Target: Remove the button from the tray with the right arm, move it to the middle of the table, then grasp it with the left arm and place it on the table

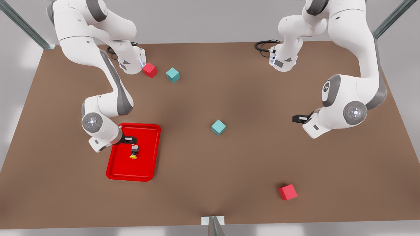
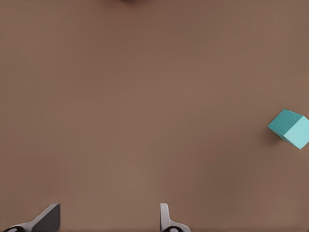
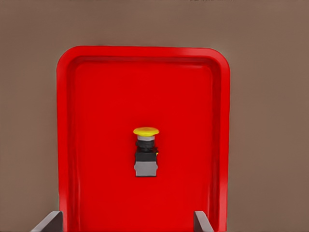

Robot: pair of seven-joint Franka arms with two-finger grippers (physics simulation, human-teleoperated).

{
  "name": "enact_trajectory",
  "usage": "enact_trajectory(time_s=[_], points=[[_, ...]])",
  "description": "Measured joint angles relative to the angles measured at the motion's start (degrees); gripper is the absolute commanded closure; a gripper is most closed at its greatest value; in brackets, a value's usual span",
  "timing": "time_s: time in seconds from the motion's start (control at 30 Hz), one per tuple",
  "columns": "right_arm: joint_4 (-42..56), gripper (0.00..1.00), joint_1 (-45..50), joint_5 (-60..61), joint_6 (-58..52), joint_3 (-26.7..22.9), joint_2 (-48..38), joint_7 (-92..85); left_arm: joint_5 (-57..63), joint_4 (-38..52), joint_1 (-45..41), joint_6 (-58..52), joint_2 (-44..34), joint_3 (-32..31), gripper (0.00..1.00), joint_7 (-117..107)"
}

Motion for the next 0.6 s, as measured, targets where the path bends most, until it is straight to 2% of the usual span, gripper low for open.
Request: enact_trajectory(time_s=[0.1,0.27,0.33,0.6], points=[[-2.10,0.00,-1.35,-0.61,2.41,1.35,2.26,3.64,0.08,0.00,-0.18,0.73,0.99,0.01,0.00,-0.09],[-4.67,0.00,-13.47,-0.67,4.69,12.85,7.61,8.07,0.20,0.06,-0.58,1.46,1.96,0.06,0.00,-0.23],[-5.55,0.00,-15.36,-0.63,5.10,16.18,8.86,9.52,0.19,0.08,-0.74,1.82,2.53,0.03,0.00,-0.36],[-7.79,0.00,-16.85,-5.70,11.93,17.69,10.18,11.42,0.77,0.35,-1.33,3.89,4.88,0.02,0.00,-0.84]])
